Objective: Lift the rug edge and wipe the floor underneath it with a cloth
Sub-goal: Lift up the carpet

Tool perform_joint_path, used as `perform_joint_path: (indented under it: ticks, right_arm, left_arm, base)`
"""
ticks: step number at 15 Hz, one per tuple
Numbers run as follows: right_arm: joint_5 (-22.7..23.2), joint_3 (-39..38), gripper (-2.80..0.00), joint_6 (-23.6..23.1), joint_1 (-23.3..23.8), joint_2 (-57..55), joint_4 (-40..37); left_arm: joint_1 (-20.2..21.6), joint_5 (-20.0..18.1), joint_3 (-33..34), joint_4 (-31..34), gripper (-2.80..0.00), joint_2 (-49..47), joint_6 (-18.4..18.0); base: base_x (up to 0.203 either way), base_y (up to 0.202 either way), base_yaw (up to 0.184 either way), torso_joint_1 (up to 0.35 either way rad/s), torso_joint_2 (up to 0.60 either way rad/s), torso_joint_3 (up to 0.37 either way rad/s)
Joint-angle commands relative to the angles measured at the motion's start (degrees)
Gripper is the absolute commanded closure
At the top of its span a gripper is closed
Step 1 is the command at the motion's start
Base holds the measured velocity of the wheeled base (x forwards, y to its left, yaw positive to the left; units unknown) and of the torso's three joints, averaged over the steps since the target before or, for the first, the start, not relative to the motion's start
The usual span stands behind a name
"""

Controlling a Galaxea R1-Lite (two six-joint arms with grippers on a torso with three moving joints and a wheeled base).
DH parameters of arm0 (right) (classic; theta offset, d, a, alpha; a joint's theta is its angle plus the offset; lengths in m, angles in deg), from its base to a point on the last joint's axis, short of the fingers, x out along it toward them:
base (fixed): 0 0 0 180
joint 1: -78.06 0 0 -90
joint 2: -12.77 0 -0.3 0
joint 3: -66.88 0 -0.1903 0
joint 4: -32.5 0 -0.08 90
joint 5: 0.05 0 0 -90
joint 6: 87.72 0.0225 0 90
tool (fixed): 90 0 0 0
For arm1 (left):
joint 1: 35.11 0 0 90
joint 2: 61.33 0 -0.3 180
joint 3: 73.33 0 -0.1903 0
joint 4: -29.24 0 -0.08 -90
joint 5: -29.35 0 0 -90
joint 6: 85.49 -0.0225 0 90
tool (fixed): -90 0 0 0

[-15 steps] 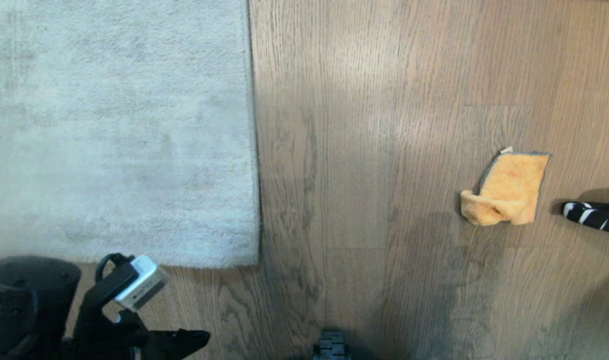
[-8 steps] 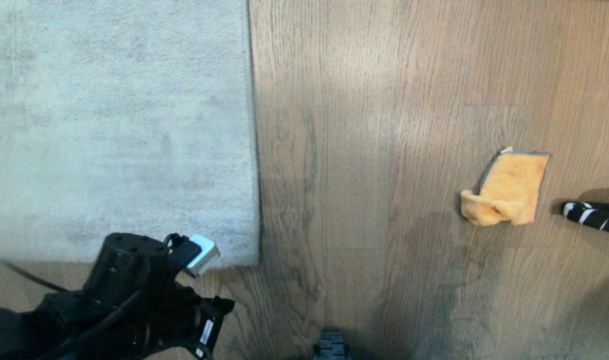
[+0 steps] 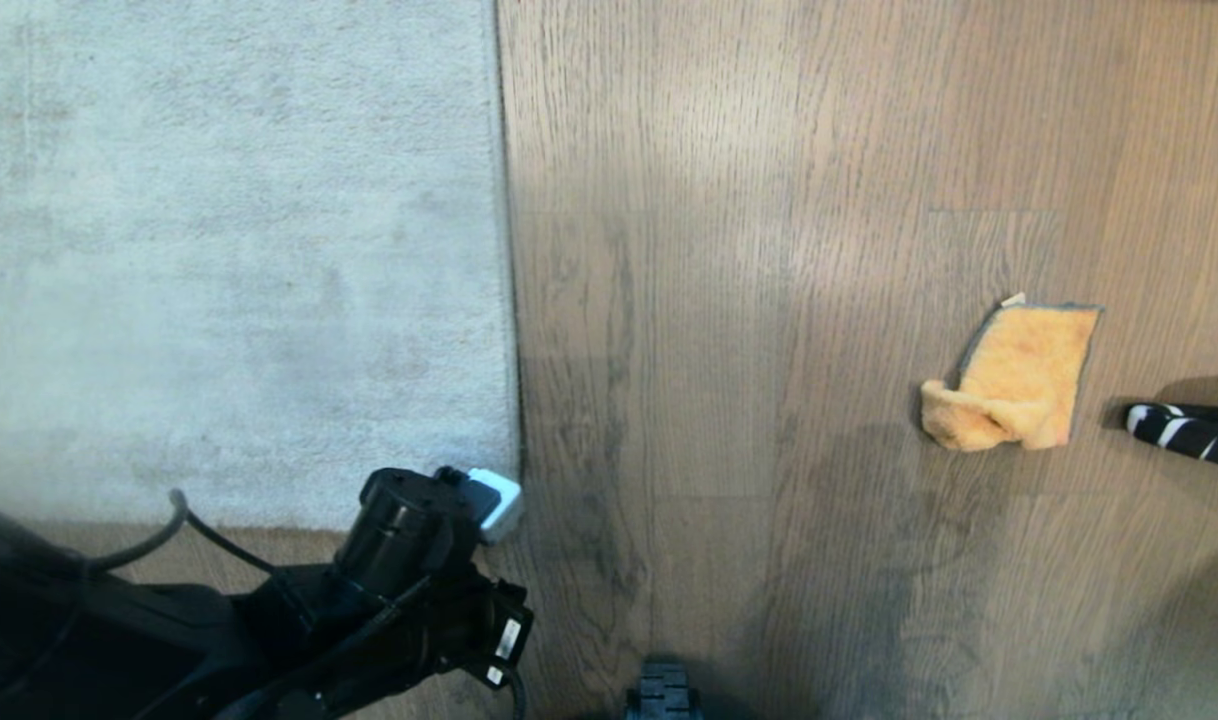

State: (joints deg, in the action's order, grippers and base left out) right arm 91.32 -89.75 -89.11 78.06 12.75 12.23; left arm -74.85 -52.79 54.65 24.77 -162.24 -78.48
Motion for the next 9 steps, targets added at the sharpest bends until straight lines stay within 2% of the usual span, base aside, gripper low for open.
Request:
perform_joint_path:
  ticks: [1,3,4,7,9]
  right_arm:
    - [0.04,0.00,0.00,-0.01,0.00,0.02,0.07]
    - [0.04,0.00,0.00,-0.01,0.00,0.02,0.07]
    - [0.04,0.00,0.00,-0.01,0.00,0.02,0.05]
    - [0.04,0.00,0.00,-0.01,0.00,0.02,0.07]
    - [0.04,0.00,0.00,-0.01,0.00,0.02,0.05]
  left_arm:
    - [-2.37,3.40,-0.77,-0.27,0.00,-3.37,-0.02]
    - [-2.96,5.38,-0.93,-0.01,0.00,-4.09,-0.14]
    - [-2.98,5.50,-1.14,0.23,-2.80,-4.21,-0.15]
    - [-3.00,7.33,-2.47,-0.12,-2.80,-5.90,-1.06]
    - [-2.78,10.63,-3.30,-0.26,-2.80,-7.41,-3.87]
  base:
    - [0.000,0.000,0.000,0.000,0.00,0.000]
    - [0.000,0.000,0.000,0.000,0.00,0.000]
    - [0.000,0.000,0.000,0.000,0.00,0.000]
    - [0.000,0.000,0.000,0.000,0.00,0.000]
    - [0.000,0.000,0.000,0.000,0.00,0.000]
